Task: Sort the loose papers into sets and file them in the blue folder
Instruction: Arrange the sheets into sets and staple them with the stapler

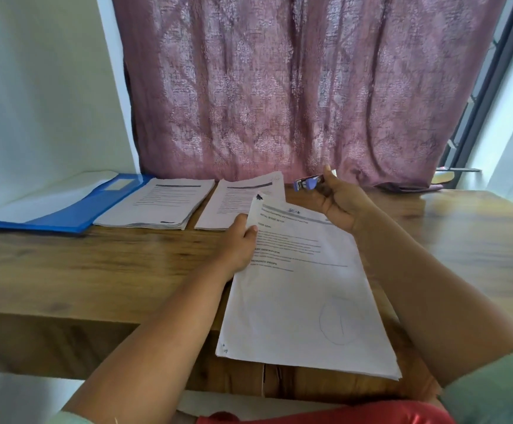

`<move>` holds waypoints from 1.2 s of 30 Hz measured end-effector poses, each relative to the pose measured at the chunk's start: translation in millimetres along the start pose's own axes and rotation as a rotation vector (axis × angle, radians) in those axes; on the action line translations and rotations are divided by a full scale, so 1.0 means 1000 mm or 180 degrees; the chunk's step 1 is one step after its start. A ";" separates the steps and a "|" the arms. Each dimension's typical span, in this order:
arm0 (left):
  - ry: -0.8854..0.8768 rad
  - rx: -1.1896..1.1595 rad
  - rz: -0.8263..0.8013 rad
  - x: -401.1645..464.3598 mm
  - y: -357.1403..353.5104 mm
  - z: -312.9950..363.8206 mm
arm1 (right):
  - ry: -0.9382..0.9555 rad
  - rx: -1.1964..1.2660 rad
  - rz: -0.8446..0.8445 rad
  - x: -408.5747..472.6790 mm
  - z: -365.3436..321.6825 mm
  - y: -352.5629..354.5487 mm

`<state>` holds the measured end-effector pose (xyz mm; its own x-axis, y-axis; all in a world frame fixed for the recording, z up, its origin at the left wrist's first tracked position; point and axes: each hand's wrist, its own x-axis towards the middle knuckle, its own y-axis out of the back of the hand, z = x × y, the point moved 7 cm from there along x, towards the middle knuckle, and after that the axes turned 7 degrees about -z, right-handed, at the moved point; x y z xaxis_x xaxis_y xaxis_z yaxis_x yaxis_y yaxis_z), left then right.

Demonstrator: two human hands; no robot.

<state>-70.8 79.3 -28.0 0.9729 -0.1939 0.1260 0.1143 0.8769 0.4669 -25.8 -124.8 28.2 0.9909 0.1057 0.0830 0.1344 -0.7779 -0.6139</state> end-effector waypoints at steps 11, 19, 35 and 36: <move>-0.0103 0.0357 0.0011 0.004 -0.003 -0.004 | 0.0291 -0.1593 -0.0316 0.034 0.026 0.004; -0.0153 0.0377 -0.0024 0.006 -0.006 -0.004 | 0.0348 -0.1876 -0.0693 0.029 0.027 -0.014; -0.0191 0.0345 -0.0049 0.005 -0.005 -0.002 | 0.0592 -0.2328 -0.0749 0.027 0.027 -0.020; -0.0204 0.0374 -0.0057 0.006 -0.006 -0.001 | 0.0597 -0.2352 -0.0742 0.027 0.028 -0.020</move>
<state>-65.6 73.8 -30.9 0.9556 -0.2400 0.1708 0.1034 0.8163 0.5683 -2.0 -88.9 21.3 0.9120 0.2614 0.3162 0.2386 -0.9649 0.1097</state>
